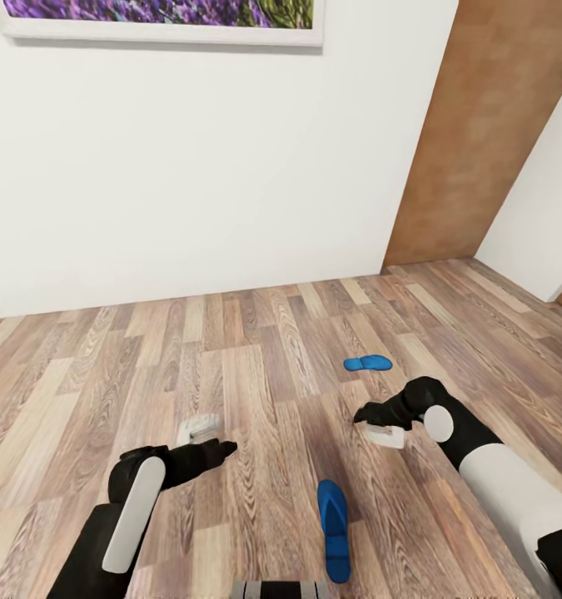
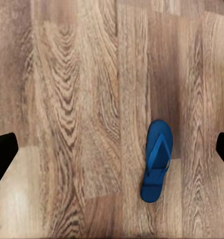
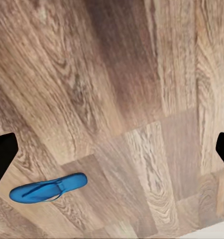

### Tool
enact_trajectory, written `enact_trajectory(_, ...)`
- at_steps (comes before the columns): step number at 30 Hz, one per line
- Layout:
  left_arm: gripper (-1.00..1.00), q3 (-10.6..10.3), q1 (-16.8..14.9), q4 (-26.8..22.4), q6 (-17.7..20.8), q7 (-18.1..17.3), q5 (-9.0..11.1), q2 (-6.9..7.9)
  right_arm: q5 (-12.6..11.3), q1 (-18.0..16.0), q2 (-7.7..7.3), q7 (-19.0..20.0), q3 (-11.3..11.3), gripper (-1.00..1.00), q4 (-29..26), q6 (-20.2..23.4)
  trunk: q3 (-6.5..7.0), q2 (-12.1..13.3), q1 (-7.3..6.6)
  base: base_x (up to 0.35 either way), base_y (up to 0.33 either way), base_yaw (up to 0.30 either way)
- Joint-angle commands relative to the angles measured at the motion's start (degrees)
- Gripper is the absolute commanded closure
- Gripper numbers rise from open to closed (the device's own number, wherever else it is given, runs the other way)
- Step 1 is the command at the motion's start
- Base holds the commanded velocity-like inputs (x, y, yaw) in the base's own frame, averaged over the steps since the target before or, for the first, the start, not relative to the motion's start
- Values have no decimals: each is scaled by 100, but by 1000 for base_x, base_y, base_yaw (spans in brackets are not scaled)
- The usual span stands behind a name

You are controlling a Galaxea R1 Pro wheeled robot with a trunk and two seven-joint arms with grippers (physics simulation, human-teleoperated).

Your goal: In the bedroom, move the book from the bed onto either nightstand, and place the two sandals side by side next to the bed.

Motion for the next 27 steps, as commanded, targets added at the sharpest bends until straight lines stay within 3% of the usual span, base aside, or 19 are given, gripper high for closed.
enact_trajectory(1,-100,-29,-137,36,82,112,62,4,-33,-23,42,117,174,-100,23,-51,-28,-4,1,0,0,0)
enact_trajectory(4,-100,-96,-522,306,212,241,62,17,-4,-61,219,456,647,-100,185,-100,-94,-8,9,0,0,0)
enact_trajectory(5,-100,-96,-522,306,212,241,62,17,-4,-61,219,456,647,-100,185,-100,-116,-9,11,0,0,0)
enact_trajectory(9,-100,-143,-1055,802,225,343,58,23,12,-87,616,984,1021,-100,457,-100,-205,-14,22,0,0,0)
enact_trajectory(14,-100,-171,-1441,1187,225,397,54,20,15,-113,958,1293,1197,-100,753,-100,-316,-21,35,0,0,0)
enact_trajectory(27,-100,-129,-1541,1425,225,450,39,93,1,-160,1151,1434,1292,-100,1076,-100,-604,-39,68,0,0,0)
